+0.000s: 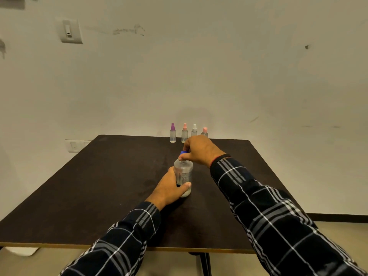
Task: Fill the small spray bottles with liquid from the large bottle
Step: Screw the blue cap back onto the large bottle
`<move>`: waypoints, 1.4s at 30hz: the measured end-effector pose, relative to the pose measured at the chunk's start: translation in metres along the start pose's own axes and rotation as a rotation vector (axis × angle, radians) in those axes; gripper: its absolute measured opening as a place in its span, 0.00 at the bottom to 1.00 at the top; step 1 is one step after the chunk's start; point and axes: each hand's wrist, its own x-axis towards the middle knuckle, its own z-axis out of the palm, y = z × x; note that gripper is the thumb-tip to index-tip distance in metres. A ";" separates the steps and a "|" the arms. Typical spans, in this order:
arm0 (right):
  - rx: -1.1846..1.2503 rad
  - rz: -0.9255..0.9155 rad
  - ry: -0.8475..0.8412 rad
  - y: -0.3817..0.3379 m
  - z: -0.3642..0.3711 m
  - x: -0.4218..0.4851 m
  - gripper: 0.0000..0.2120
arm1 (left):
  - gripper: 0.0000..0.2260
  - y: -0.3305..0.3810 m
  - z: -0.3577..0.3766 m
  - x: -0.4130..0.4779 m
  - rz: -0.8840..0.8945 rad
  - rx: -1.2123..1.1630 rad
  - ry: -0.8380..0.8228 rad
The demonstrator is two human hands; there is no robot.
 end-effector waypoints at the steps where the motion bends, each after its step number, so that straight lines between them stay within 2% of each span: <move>1: 0.020 0.024 0.014 -0.001 0.001 -0.001 0.19 | 0.30 0.000 0.000 0.000 0.004 0.001 0.005; 8: 0.063 0.177 0.170 -0.015 0.020 -0.010 0.17 | 0.30 0.001 -0.001 -0.002 0.000 -0.020 0.009; 14: 0.203 0.300 0.211 -0.022 0.025 -0.011 0.17 | 0.29 0.001 -0.001 0.000 -0.005 -0.014 0.002; 18: 0.175 0.338 0.150 -0.011 0.023 -0.014 0.33 | 0.31 -0.001 -0.003 0.001 0.011 -0.015 -0.014; 20: 0.278 0.293 0.107 -0.003 0.016 -0.014 0.39 | 0.30 -0.002 -0.002 0.001 0.028 -0.006 0.002; 21: 0.341 0.232 0.078 0.001 0.013 -0.014 0.38 | 0.30 -0.002 -0.001 0.002 0.034 -0.002 0.011; 24: 0.417 0.068 -0.022 0.003 0.008 -0.014 0.21 | 0.28 -0.003 0.000 0.002 0.036 0.003 0.019; 27: 0.402 0.083 0.024 0.002 0.010 -0.010 0.14 | 0.28 -0.005 0.000 0.002 0.044 0.005 0.014; 32: 0.378 0.151 0.082 -0.001 0.018 -0.004 0.11 | 0.27 -0.006 0.000 0.002 0.042 -0.001 0.013; 42: 0.420 0.223 0.194 -0.003 0.034 -0.008 0.15 | 0.30 -0.006 0.001 0.006 -0.002 -0.003 -0.008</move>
